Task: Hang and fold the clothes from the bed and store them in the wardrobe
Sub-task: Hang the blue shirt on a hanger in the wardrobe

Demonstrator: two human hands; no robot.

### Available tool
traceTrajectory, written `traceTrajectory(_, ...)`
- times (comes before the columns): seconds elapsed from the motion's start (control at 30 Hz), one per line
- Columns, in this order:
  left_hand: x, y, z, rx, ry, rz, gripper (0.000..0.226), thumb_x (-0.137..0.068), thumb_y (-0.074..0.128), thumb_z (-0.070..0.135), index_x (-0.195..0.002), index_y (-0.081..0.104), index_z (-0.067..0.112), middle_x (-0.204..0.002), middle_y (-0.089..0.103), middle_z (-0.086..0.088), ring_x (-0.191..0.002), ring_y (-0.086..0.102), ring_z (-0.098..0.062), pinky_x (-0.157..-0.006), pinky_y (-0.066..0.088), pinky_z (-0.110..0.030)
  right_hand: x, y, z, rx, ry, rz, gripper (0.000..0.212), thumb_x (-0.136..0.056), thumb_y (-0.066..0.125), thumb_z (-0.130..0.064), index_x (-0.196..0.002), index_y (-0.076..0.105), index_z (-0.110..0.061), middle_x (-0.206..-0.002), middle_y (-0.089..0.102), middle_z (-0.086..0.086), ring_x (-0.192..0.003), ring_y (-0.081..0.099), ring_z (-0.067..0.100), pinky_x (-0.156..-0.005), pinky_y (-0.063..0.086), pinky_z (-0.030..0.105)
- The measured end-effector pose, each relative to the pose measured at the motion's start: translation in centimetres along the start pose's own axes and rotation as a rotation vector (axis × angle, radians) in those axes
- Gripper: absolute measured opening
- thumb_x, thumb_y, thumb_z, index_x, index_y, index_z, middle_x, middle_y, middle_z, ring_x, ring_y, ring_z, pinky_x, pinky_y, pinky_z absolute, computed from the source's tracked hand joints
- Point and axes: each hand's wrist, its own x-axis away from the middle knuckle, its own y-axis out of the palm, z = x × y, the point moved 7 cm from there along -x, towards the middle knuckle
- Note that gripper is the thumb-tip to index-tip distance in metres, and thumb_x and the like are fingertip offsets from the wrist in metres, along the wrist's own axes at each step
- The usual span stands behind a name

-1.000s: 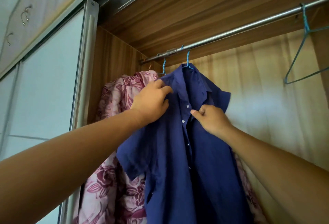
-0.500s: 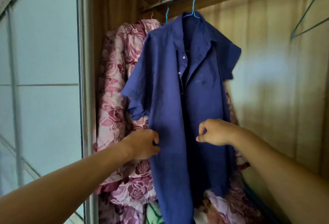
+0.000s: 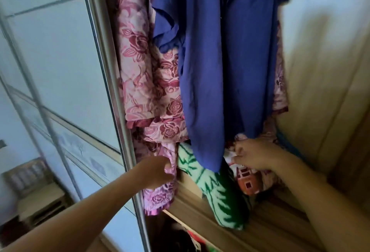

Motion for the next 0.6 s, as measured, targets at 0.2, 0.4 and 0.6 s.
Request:
traceTrajectory(0.2,1.8,2.1,-3.7,-0.009,0.015,-0.017,0.050,-0.093,0.061,0.048,-0.136,0.056,0.024,-0.129,0.065,-0.001,-0.115,0.062,-0.019,-0.095,0.049,-0.030,0.5,1.7,-5.1,-0.096,-0.021,0.000,0.026,-0.090,0.061,-0.055,-0.085,0.059,-0.030,-0.101,0.065,-0.004,-0.095,0.059,0.018,-0.085,0.050,0.034)
traceTrajectory(0.4,3.3,1.7,-8.7,0.001,0.058,-0.017,0.040,-0.091,0.061,0.048,-0.124,0.061,0.027,-0.118,0.067,0.002,-0.110,0.063,-0.022,-0.089,0.052,-0.033,0.4,0.3,-14.7,-0.059,-0.083,0.093,0.033,-0.086,0.060,-0.060,-0.091,0.058,-0.028,-0.091,0.062,-0.008,-0.090,0.061,0.020,-0.083,0.053,0.036)
traceTrajectory(0.6,2.8,-1.5,-14.3,0.050,0.034,0.072,0.035,-0.091,0.061,0.050,-0.119,0.065,0.028,-0.115,0.070,0.008,-0.109,0.064,-0.017,-0.090,0.050,-0.030,1.6,-5.1,-26.7,0.063,-0.296,0.365,0.027,-0.089,0.053,-0.057,-0.096,0.057,-0.031,-0.085,0.057,-0.010,-0.081,0.056,0.018,-0.065,0.048,0.035)
